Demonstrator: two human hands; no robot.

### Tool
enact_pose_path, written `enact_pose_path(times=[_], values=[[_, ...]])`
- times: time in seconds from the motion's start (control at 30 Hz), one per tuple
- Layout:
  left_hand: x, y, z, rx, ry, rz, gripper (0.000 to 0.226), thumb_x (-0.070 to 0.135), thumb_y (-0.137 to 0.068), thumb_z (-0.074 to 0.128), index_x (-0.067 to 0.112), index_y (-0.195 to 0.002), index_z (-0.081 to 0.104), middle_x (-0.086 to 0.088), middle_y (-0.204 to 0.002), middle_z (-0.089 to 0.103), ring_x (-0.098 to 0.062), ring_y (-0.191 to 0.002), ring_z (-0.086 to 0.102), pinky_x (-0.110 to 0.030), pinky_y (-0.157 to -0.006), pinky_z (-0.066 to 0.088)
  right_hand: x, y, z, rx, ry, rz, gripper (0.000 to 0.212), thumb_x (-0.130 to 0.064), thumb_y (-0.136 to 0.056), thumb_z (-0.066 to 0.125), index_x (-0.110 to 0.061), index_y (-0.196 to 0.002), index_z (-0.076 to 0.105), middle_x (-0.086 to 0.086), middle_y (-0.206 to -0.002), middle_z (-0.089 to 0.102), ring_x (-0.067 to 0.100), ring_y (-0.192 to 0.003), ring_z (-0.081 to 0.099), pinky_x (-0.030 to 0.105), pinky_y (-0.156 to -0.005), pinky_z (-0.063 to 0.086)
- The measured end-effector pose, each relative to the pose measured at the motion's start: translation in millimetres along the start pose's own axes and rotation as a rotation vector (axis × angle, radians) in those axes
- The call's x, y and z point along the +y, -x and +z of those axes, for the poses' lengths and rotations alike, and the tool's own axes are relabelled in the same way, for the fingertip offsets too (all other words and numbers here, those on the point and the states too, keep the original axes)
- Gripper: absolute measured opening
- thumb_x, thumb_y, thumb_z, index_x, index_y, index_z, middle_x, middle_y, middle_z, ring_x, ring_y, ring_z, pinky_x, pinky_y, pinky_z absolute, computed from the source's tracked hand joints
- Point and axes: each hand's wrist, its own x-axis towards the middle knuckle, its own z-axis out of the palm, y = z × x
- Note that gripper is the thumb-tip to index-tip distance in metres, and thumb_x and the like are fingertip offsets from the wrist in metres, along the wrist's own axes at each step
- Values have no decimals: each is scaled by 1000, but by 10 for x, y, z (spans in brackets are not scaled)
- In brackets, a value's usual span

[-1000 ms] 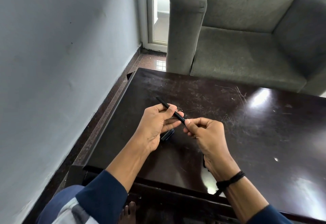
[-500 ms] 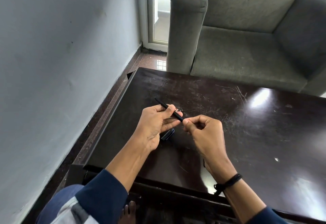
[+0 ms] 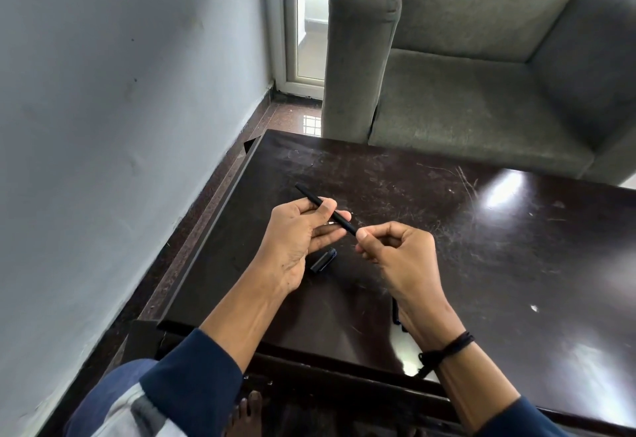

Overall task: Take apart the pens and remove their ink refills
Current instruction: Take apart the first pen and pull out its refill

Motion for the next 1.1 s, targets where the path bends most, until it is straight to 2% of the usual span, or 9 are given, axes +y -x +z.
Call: enact_pose_path(times=[0.1,0.2,0.27,0.4,0.63,0.77,0.83,0.97,1.1], values=[[3,-12,-22,1,-15,6,21,13,-98,64,-5,-109,68,-15,-94,78,-25,-88,77,-29,-73,62,15,15,4,17,29,-18,12,-12,-83,84,-19,-76,77,8,-78,76,19,-74,68,35,-76,57],[22,-22,-36,1,1,12,21,12,-97,64,-5,-108,68,-17,-95,78,-27,-90,77,-28,-73,62,-24,18,3,-42,-55,6,6,-17,-85,82,-15,-85,77,9,-77,77,15,-71,68,27,-71,56],[28,-24,-38,-3,15,17,19,12,-97,64,-4,-108,69,-17,-96,78,-27,-90,77,-28,-73,61,-45,17,6,-80,-97,35,9,-20,-90,77,-12,-88,75,8,-75,77,13,-67,68,22,-66,54],[-19,-10,-16,-21,-12,27,20,14,-98,63,-4,-107,69,-16,-95,78,-26,-90,76,-30,-76,62,-7,7,17,-40,-60,15,12,-13,-93,73,-10,-82,74,6,-66,75,8,-57,65,17,-58,50],[-60,-1,5,2,-11,-6,17,12,-98,63,-3,-105,69,-17,-94,78,-22,-85,76,-28,-73,62,48,21,9,-3,-2,-43,12,-6,-84,82,-13,-80,73,7,-72,74,10,-66,66,24,-68,56],[10,-13,-29,9,17,17,17,11,-97,64,-3,-104,69,-18,-95,77,-25,-86,77,-29,-75,62,-15,7,25,-58,-55,-26,8,-20,-89,78,-13,-91,74,8,-76,77,10,-64,67,20,-64,53],[17,-15,-29,11,22,19,17,11,-97,64,-3,-105,70,-17,-95,78,-24,-87,76,-30,-76,63,-13,-7,21,-63,-57,-4,11,-22,-93,74,-12,-89,75,7,-74,77,10,-62,66,19,-62,52],[-46,-4,1,5,5,1,17,11,-98,63,-2,-104,70,-17,-95,78,-24,-88,76,-30,-76,63,34,-31,-3,-23,-19,-5,11,-11,-90,76,-10,-80,73,6,-68,75,10,-60,65,23,-62,51],[-62,-2,11,13,-4,-5,18,11,-99,62,-4,-105,69,-18,-95,77,-23,-86,76,-29,-74,62,55,-20,-1,-13,-28,-15,11,-5,-83,83,-9,-81,72,5,-72,73,9,-64,65,20,-64,54]])
